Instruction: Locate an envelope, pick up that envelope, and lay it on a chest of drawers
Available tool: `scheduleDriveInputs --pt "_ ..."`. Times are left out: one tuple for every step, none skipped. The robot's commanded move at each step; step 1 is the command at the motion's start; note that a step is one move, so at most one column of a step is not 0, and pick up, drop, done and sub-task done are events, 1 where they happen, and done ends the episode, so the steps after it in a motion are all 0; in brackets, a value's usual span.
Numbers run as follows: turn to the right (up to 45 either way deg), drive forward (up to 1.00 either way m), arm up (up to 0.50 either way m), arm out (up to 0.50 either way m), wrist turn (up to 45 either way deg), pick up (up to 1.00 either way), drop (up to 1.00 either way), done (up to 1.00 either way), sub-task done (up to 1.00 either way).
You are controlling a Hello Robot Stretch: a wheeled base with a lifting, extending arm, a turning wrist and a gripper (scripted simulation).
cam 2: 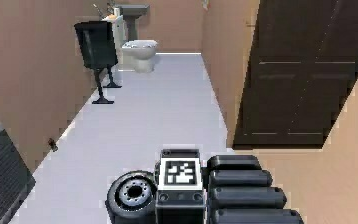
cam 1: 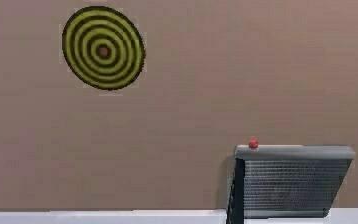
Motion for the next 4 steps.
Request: scheduleDriveInputs --pt "45.0 0.00 0.00 0.00 0.0 0.00 0.00 0.00 0.00" --pt "24.0 0.00 0.00 0.00 0.0 0.00 0.00 0.00 0.00" --pt "0.0 0.05 0.00 0.00 0.0 0.00 0.00 0.00 0.00" --pt "45.0 0.00 0.00 0.00 0.0 0.00 0.00 0.00 0.00"
